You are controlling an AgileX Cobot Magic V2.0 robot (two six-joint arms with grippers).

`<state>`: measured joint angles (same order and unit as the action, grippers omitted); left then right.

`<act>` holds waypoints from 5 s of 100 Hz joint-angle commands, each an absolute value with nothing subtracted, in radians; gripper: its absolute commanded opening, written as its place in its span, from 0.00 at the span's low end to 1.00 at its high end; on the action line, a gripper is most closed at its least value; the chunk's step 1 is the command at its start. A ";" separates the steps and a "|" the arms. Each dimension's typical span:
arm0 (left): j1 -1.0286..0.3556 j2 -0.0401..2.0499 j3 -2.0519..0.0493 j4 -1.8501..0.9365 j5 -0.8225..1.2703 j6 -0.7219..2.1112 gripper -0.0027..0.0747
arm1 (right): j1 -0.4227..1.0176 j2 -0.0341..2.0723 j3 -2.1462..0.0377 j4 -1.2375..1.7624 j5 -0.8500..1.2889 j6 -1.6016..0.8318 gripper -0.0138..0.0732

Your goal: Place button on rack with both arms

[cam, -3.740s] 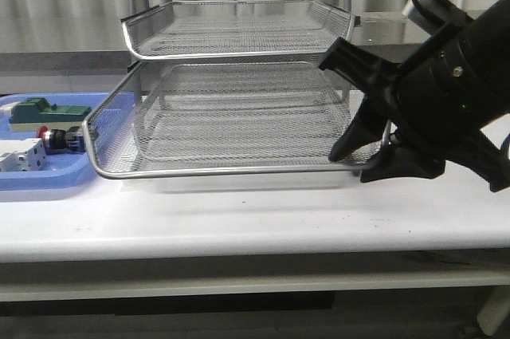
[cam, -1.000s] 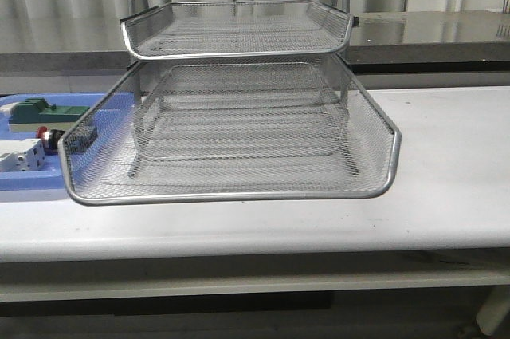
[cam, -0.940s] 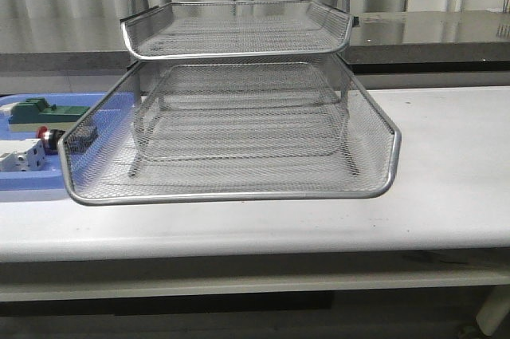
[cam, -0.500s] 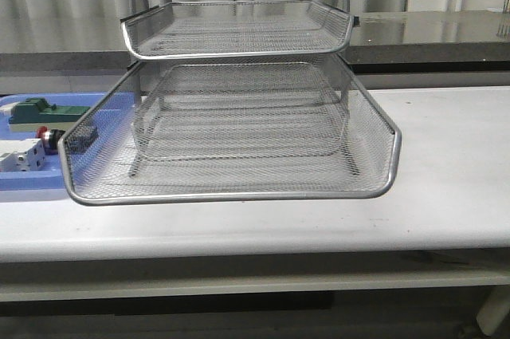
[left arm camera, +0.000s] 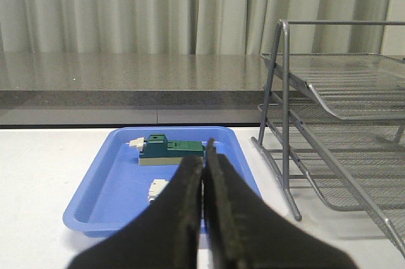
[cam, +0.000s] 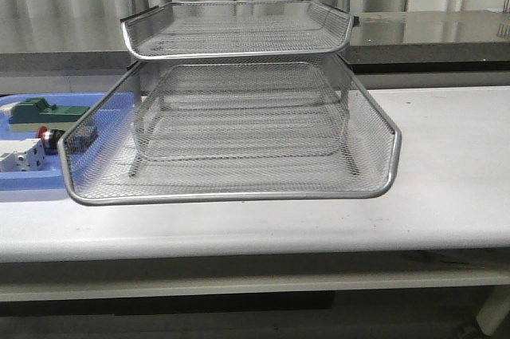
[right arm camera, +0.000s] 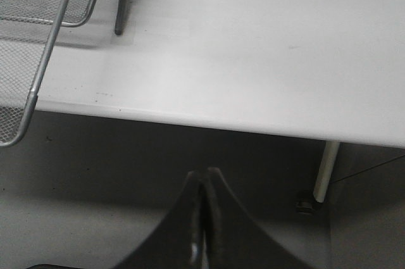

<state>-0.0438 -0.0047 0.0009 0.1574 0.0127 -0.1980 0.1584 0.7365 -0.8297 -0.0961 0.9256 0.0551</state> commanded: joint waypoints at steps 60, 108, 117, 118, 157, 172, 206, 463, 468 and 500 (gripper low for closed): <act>-0.041 0.051 -0.123 0.098 0.069 -0.206 0.04 | 0.159 0.732 -0.855 -0.107 0.874 0.054 0.08; -0.041 0.634 -0.658 0.112 0.412 -0.204 0.04 | 0.159 0.732 -0.855 -0.107 0.874 0.054 0.08; -0.041 0.752 -0.745 0.112 0.488 -0.176 0.04 | 0.159 0.732 -0.855 -0.107 0.874 0.054 0.08; -0.041 0.770 -0.751 0.112 0.499 -0.172 0.04 | 0.159 0.732 -0.855 -0.107 0.874 0.054 0.08; -0.041 1.148 -1.000 0.112 0.740 -0.062 0.04 | 0.159 0.732 -0.855 -0.107 0.874 0.054 0.08; -0.042 1.206 -1.032 0.107 0.777 -0.038 0.06 | 0.159 0.732 -0.855 -0.107 0.874 0.054 0.08; -0.042 1.211 -1.039 0.094 0.800 0.016 0.84 | 0.159 0.732 -0.855 -0.107 0.874 0.054 0.08; -0.042 2.310 -2.039 -0.064 0.924 0.904 0.89 | 0.159 0.732 -0.855 -0.107 0.874 0.054 0.08; -0.042 2.312 -2.039 -0.064 0.920 0.904 0.89 | 0.159 0.732 -0.855 -0.107 0.874 0.054 0.08; -0.042 2.327 -2.039 -0.083 0.923 0.928 0.89 | 0.159 0.732 -0.855 -0.107 0.874 0.054 0.08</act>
<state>-0.0438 2.3823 -2.0086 -0.0542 0.9473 0.9162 0.1584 0.7365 -0.8297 -0.0961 0.9256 0.0551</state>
